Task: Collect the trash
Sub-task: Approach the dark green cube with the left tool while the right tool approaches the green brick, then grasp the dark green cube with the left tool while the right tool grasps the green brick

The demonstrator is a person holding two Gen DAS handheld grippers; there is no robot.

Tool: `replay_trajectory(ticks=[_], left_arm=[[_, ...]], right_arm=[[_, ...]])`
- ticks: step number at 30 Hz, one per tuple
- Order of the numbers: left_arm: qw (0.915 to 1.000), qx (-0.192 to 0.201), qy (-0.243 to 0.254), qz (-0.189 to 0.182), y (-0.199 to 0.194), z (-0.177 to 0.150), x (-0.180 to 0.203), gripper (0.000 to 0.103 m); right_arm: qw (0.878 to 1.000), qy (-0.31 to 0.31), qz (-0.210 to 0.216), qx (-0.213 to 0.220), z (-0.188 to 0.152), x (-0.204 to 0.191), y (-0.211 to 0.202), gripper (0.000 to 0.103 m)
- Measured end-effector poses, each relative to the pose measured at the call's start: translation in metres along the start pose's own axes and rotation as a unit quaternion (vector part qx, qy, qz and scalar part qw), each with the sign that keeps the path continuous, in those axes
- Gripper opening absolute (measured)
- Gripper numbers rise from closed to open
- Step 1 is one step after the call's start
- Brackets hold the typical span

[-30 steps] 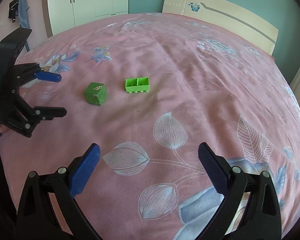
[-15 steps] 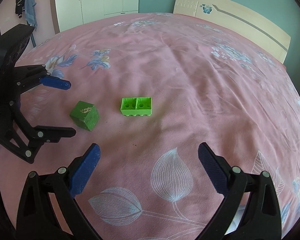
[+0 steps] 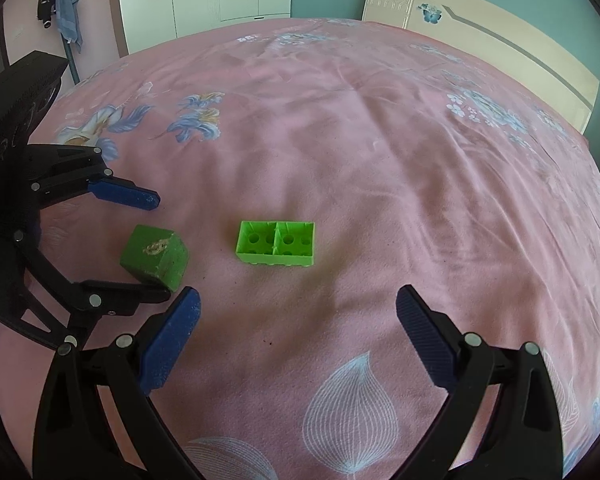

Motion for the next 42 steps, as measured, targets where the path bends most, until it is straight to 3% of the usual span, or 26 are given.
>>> replay_trajectory(ticks=[6,11,20,27,42], left_arm=[[1.0,0.002,-0.002,-0.005,0.003,0.003,-0.005,0.057],[0.9999,0.003,-0.005,-0.009,0.004,0.003,-0.009,0.052],[0.9999,0.002,-0.014,-0.009,0.007,0.002,-0.02,0.032],[0.9999,0.002,-0.012,-0.011,0.007,0.002,-0.02,0.032],[0.9998,0.001,-0.016,-0.009,0.002,0.0,-0.023,0.032]], right_arm=[[1.0,-0.003,0.016,-0.006,0.008,-0.008,0.012,0.085],[0.999,-0.011,0.027,-0.013,0.013,-0.018,0.021,0.08],[0.999,-0.017,0.021,-0.023,0.016,-0.023,0.033,0.057],[0.999,-0.017,0.019,-0.026,0.017,-0.02,0.034,0.045],[0.999,-0.033,0.014,-0.033,0.008,-0.025,0.028,0.045]])
Point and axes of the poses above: each gripper's, at about its wrist camera, not at the fingertips, and y roughly the way its jaws point, x to its right, z to its top, the point moved 8 cm from there along y, roughly the way its jaws point, and after that the axes turned 15 degrees about y, right-handed, at the moved point
